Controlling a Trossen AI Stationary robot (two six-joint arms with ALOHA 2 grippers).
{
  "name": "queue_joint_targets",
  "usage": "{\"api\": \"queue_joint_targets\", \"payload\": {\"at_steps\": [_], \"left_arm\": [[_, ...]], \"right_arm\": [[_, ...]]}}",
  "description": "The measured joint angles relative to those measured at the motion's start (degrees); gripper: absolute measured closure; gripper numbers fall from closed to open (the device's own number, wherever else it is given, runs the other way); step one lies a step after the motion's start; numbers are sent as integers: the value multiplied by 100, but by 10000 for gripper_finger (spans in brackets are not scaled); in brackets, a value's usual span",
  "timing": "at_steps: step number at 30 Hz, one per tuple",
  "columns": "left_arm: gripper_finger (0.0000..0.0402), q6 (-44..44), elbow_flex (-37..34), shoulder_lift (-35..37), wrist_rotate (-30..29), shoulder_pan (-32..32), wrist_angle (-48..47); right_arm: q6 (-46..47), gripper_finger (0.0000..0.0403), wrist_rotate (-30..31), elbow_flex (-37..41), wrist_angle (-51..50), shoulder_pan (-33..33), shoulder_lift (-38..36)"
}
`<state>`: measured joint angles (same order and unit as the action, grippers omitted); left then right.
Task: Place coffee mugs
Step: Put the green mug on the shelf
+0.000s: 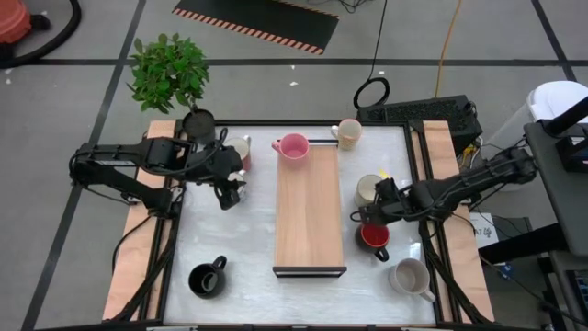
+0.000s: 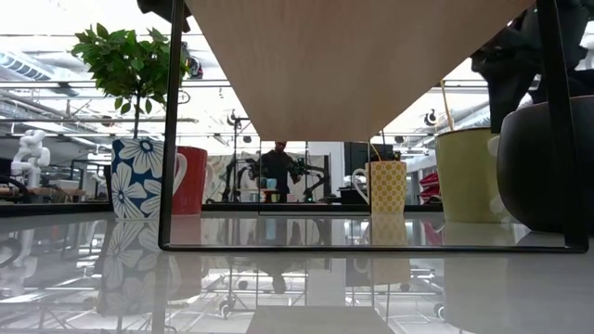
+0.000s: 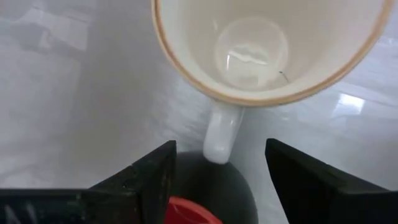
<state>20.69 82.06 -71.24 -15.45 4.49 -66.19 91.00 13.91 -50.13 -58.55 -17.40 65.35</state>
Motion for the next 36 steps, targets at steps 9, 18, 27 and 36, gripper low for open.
{"api": "queue_joint_targets", "payload": {"at_steps": [9, 18, 27, 36], "left_arm": [[190, -65, 0, 0, 3, 0, 0], [190, -90, 0, 0, 1, 0, 0], [190, -376, 0, 0, -8, -2, 104], [190, -385, 0, 0, -52, -137, 350]], "right_arm": [[-20, 170, -8, 0, -2, 275, 342], [-76, 260, -15, 0, -12, 318, 540], [-184, 352, 109, 0, 62, 316, 721], [-164, 359, 111, -2, 66, 318, 734]]}}
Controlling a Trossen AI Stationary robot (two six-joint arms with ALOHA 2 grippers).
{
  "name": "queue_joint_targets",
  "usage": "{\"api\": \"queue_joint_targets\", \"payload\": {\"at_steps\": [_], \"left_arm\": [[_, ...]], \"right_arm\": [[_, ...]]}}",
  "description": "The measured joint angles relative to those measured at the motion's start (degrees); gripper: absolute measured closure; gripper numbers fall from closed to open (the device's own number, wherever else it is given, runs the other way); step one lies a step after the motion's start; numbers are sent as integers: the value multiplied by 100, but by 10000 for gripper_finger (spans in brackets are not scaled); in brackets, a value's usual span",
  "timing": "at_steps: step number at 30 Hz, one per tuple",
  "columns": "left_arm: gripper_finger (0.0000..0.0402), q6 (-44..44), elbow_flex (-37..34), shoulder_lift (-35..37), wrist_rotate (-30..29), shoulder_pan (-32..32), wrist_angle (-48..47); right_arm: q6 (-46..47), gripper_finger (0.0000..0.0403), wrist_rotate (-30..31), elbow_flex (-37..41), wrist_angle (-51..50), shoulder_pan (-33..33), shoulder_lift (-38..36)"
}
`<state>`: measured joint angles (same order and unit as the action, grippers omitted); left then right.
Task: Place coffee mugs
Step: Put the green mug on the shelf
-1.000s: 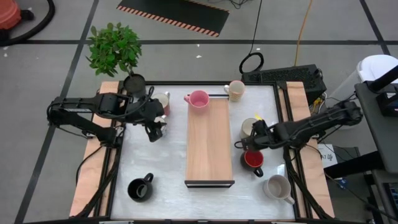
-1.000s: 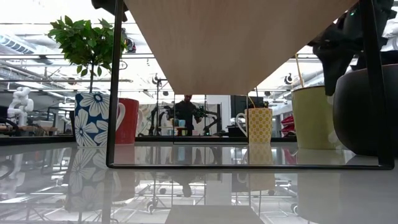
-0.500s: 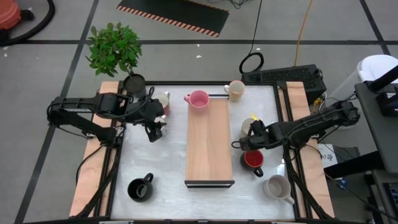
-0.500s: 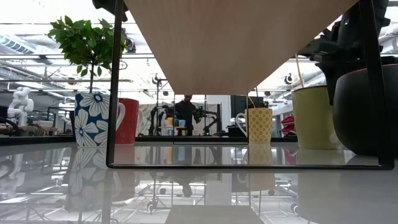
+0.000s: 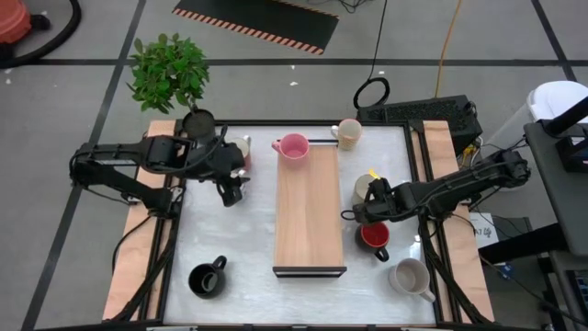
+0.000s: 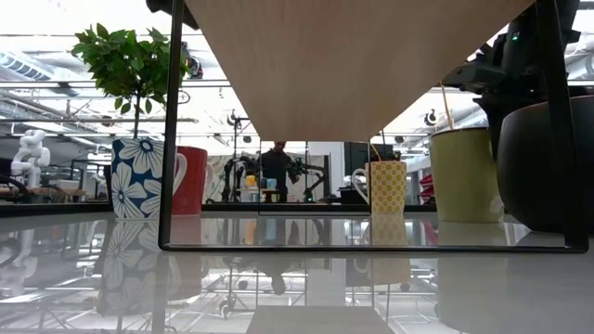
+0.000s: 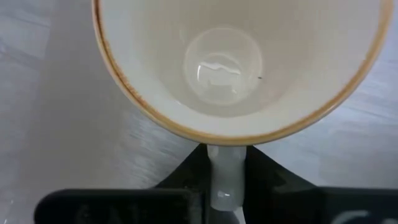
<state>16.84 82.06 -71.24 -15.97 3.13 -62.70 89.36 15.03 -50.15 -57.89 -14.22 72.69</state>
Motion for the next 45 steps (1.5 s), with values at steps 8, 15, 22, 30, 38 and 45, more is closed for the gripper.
{"api": "queue_joint_targets", "payload": {"at_steps": [8, 15, 22, 30, 38, 45], "left_arm": [[190, 17, 0, 0, -3, -105, -1], [190, 17, 0, 0, -94, -125, -2], [190, 44, 0, 0, -357, -126, -1], [190, 19, 0, 0, -711, -258, -2], [190, 224, 0, 0, -706, -519, -9], [190, 260, 0, 0, -662, -537, -9]], "right_arm": [[46, 363, 40, 7, 20, 0, -280], [-31, 365, 142, 7, -96, 7, -938], [-247, 365, 134, -332, -701, 97, -1343], [-1323, 365, 588, -1537, -1717, 610, -1331], [-2653, 365, 599, -2416, -1824, 1216, -1299], [-3740, 365, 601, -3019, -1636, 1640, -1009]]}}
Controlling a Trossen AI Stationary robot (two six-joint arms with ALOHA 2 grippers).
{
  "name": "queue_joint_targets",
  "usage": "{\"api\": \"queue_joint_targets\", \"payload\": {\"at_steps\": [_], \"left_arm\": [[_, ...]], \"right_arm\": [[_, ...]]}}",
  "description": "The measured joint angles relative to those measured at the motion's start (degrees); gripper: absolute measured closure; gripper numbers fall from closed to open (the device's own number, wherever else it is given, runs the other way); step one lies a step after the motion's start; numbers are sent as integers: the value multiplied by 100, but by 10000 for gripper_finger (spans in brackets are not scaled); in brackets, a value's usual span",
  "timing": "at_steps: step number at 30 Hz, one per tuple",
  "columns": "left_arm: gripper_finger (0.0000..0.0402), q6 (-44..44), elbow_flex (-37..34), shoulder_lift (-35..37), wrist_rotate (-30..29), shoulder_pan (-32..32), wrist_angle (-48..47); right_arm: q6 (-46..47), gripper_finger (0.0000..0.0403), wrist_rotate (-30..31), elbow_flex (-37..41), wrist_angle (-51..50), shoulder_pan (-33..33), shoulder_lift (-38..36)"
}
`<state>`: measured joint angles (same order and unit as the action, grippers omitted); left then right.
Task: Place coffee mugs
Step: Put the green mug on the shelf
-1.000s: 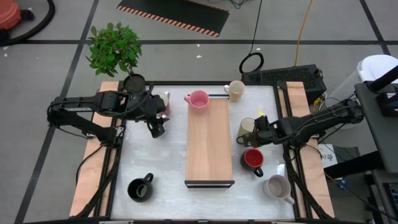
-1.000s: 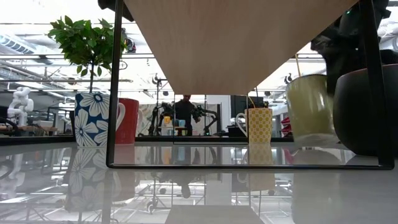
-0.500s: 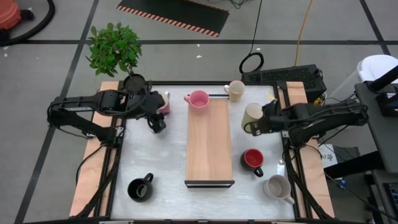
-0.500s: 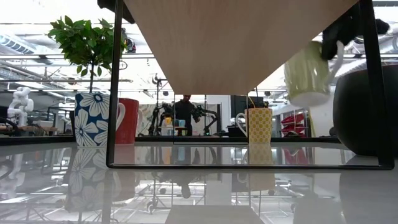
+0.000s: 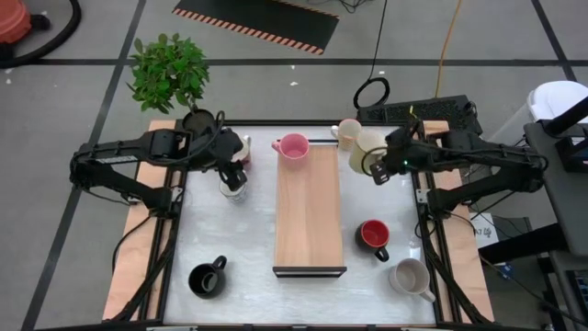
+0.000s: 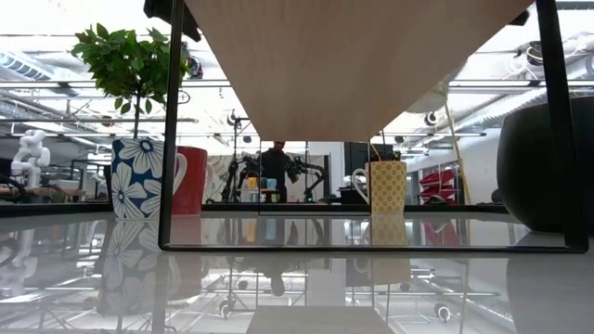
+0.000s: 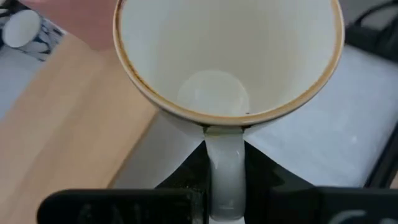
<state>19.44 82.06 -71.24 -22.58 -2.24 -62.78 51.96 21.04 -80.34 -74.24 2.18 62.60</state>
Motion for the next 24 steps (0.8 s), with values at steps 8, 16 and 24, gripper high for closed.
{"api": "queue_joint_targets", "payload": {"at_steps": [8, 16, 24], "left_arm": [[190, -14, 0, 0, 3, 0, -1], [190, 239, 0, 0, 5, 0, -14], [190, 185, 0, 0, -103, 0, -14]], "right_arm": [[-1448, 365, -28, -253, 1070, 291, 373], [-2487, 365, -361, -259, 1724, 574, 531], [-3412, 365, -483, -259, 1998, 757, 646]]}}
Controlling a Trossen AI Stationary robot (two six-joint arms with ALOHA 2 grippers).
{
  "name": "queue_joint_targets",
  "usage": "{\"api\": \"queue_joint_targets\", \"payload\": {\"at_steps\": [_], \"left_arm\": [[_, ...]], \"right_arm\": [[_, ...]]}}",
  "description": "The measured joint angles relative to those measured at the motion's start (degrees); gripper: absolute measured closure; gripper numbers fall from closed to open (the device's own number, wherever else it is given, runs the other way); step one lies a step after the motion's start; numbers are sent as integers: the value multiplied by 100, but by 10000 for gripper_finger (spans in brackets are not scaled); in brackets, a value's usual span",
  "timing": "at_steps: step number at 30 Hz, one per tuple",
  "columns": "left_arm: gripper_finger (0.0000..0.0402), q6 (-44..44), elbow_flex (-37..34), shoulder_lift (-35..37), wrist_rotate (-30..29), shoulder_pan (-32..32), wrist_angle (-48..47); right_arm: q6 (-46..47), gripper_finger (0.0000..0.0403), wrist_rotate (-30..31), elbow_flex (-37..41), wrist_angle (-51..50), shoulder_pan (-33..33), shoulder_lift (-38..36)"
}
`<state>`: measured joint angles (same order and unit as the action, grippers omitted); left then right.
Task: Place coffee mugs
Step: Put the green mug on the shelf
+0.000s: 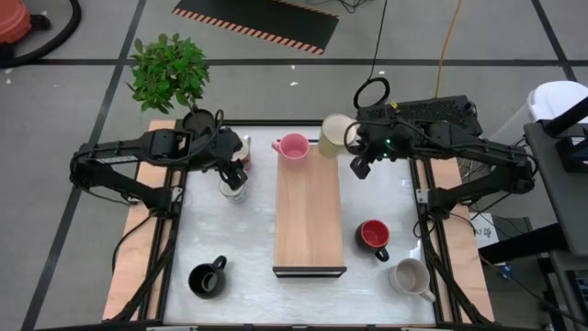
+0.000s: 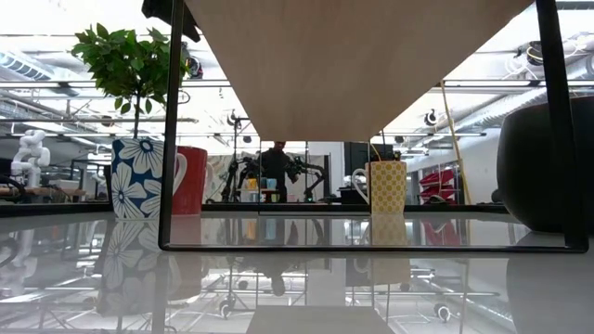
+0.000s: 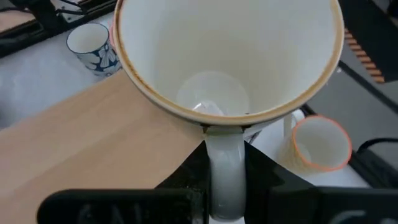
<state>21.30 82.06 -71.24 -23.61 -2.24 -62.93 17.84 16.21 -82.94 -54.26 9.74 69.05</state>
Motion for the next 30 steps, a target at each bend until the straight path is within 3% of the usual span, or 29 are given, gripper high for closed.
{"api": "queue_joint_targets", "payload": {"at_steps": [12, 30], "left_arm": [[190, -343, 0, -2, -9, 0, -3], [190, -463, 1, -2, -162, -4, -5]], "right_arm": [[-878, 365, -604, 0, 13, 281, 195], [-1189, 365, -750, 0, 212, 307, 678]]}}
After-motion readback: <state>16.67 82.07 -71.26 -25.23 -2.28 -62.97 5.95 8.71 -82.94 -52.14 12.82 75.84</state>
